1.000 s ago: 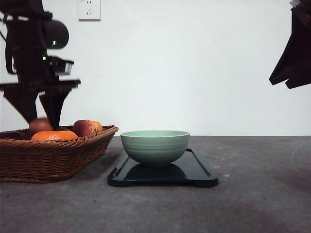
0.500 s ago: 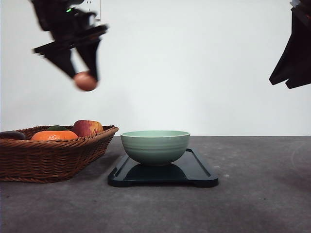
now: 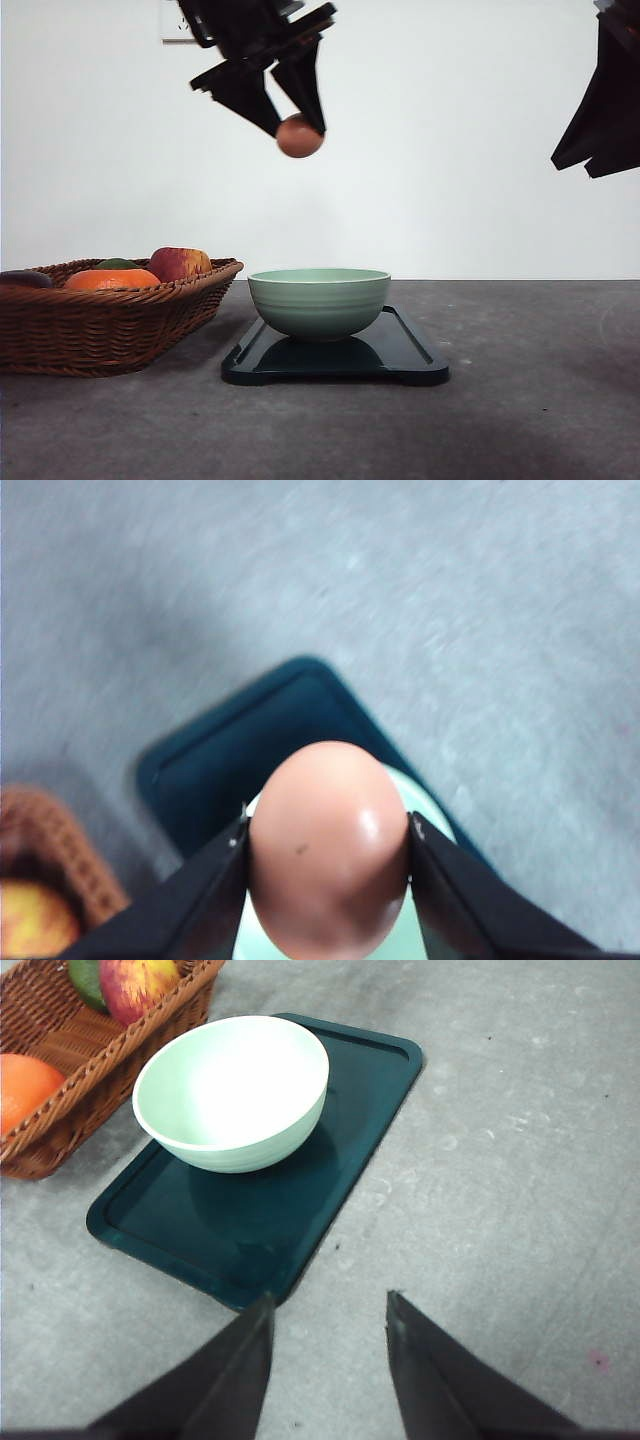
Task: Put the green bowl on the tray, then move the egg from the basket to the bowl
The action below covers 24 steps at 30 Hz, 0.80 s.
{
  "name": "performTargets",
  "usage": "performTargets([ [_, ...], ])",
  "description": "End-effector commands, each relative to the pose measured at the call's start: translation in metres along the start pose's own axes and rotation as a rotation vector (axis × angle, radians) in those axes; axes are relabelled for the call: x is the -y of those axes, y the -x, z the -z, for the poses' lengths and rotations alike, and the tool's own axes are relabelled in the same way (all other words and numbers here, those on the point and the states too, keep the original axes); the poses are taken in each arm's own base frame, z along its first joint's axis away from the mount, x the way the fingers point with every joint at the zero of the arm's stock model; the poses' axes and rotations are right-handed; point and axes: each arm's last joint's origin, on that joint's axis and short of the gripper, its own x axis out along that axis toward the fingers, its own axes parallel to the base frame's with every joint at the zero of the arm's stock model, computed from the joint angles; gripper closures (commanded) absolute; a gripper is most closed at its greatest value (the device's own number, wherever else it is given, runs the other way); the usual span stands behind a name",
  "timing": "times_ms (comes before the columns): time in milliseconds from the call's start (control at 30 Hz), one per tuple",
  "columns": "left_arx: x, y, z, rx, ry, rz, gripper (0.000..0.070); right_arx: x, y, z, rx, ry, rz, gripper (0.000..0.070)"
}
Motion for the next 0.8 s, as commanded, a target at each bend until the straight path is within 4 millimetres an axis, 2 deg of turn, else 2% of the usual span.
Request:
performTargets([
  [0,0.004,-0.014,-0.002,-0.006,-0.022,0.002,0.0489,-0.001,-0.001,-0.001,0.010,-0.007,-0.004,0.0488],
  [433,0.003,-0.092,0.029,-0.223,-0.009,0.022,0.0489,-0.001,-0.001,-0.005,0.046,-0.005,-0.009,0.0488],
  [767,0.003,-0.128,0.050,-0.334,-0.028,-0.008,0.0489,-0.001,-0.001,-0.005,0.046,-0.005,-0.009,0.0488],
])
